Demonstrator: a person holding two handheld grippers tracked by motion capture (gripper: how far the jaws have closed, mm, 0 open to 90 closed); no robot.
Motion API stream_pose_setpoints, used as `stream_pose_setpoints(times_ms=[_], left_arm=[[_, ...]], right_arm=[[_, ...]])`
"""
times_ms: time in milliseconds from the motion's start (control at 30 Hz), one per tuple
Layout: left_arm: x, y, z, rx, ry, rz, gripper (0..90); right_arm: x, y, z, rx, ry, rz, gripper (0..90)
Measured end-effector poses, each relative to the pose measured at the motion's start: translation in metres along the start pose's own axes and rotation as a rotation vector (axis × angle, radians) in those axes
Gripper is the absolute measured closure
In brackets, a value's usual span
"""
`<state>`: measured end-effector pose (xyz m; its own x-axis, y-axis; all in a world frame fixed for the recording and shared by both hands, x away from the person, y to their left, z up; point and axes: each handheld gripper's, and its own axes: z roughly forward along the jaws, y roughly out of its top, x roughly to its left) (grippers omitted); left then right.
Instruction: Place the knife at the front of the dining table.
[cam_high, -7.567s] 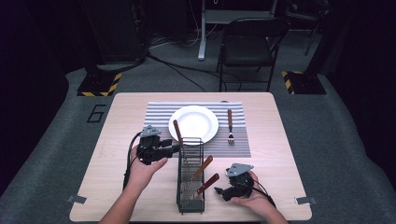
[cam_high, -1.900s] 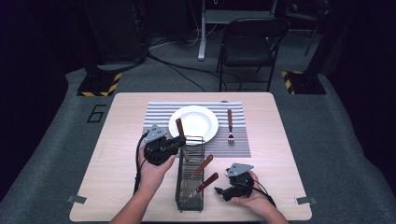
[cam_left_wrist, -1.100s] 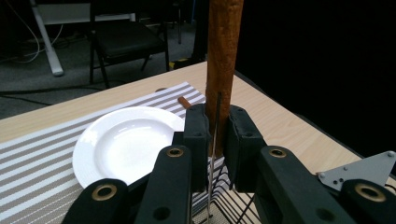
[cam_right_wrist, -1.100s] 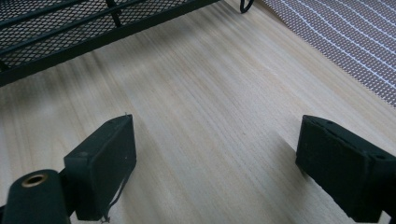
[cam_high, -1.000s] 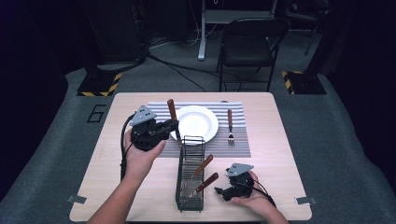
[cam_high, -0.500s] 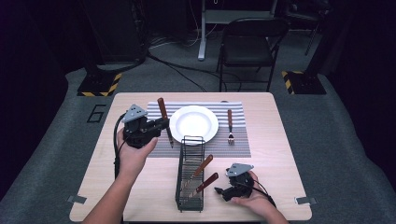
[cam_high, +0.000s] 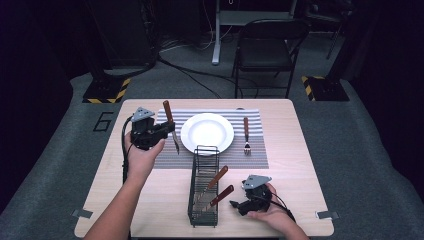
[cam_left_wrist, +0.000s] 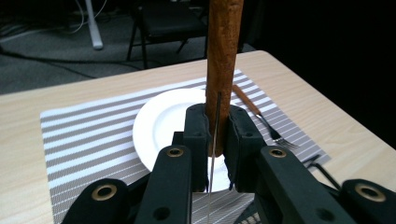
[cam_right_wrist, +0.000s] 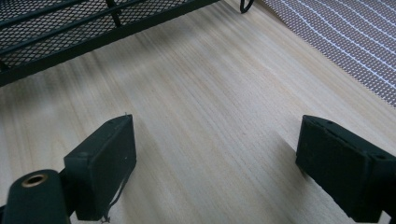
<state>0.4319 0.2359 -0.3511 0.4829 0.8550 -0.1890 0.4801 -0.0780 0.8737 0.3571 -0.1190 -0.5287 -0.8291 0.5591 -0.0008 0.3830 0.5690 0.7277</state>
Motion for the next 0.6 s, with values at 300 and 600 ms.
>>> stream_pose_setpoints(times_ms=[300, 600], left_arm=[[0.02, -0.016, 0.019, 0.036, 0.041, -0.008, 80.1], [0.036, -0.025, 0.026, 0.058, 0.093, -0.024, 80.1]], right_arm=[[0.0, 0.0, 0.0, 0.0, 0.0, 0.0, 11.3], [0.0, 0.0, 0.0, 0.0, 0.0, 0.0, 11.3]])
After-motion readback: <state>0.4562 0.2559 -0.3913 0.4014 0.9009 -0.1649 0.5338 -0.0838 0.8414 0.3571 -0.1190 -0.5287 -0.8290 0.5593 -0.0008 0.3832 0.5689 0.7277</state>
